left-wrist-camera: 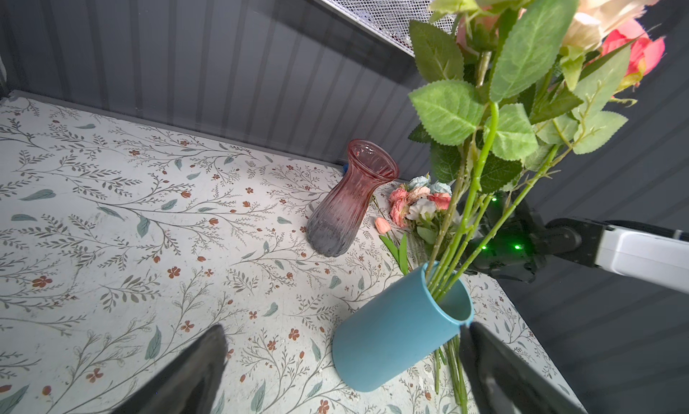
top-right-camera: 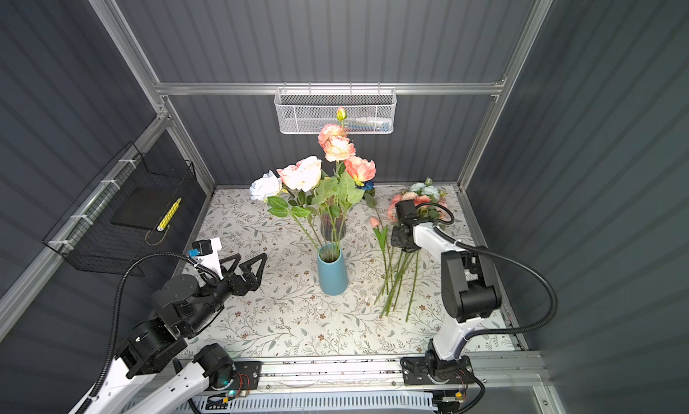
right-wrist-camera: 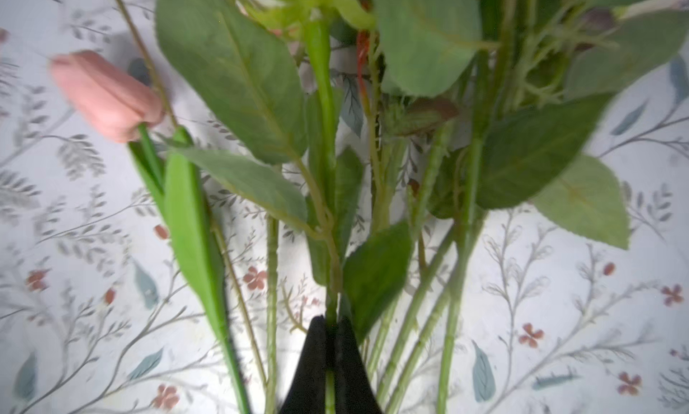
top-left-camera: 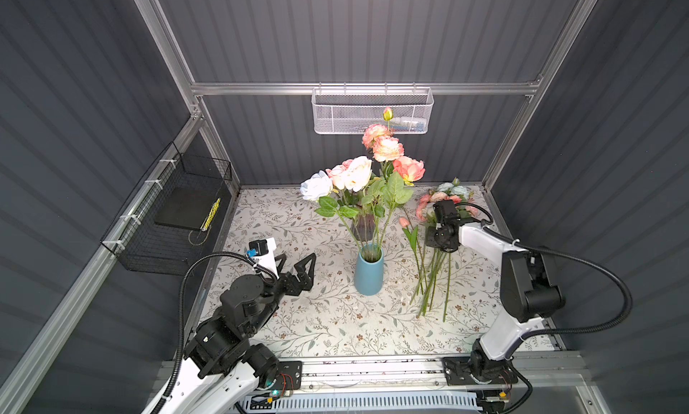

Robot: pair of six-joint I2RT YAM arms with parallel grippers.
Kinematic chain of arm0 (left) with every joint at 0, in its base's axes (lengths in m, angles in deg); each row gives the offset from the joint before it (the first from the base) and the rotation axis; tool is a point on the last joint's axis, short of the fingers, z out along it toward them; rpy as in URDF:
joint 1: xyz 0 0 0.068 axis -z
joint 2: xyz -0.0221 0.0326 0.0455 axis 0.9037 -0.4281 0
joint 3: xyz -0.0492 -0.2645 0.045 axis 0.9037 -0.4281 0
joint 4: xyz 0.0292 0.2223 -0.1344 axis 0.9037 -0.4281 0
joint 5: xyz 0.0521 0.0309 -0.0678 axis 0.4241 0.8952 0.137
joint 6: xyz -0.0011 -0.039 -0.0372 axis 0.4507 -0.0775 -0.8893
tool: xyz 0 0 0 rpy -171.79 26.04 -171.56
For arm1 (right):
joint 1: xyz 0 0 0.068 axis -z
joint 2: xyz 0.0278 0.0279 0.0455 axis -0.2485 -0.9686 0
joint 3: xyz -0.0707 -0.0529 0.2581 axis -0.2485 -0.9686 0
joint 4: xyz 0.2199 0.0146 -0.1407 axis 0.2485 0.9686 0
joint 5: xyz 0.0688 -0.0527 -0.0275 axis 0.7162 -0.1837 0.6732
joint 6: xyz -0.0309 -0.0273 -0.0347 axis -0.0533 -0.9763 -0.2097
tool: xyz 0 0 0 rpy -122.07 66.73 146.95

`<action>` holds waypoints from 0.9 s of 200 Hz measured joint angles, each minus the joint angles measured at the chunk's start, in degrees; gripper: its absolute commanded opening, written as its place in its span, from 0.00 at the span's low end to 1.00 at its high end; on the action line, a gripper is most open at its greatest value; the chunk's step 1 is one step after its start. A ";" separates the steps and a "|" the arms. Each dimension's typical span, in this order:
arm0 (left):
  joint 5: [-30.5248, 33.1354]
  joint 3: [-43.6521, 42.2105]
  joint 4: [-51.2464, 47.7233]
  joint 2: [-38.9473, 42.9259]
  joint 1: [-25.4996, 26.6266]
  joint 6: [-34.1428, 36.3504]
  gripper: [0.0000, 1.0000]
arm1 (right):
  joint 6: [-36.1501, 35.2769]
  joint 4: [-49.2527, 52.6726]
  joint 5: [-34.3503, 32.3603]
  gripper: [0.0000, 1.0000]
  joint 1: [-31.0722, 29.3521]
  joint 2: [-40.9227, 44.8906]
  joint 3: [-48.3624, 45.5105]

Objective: Arrange the flowers into the vase
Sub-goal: 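Lift the white rose high and carry it over the teal vase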

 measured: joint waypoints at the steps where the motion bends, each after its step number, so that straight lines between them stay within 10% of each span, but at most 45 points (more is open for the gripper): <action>1: 0.00 0.00 -0.02 -0.02 0.00 0.00 1.00 | 0.00 -0.17 0.02 0.00 -0.04 0.70 -0.31; 104: 0.46 0.72 -0.22 -1.18 0.00 0.24 1.00 | 0.17 -5.99 2.14 0.00 -2.99 40.11 -9.57; 180: 1.31 1.42 -0.20 -1.81 0.00 0.31 1.00 | -13.64 -15.80 -7.08 0.00 -33.51 45.79 8.22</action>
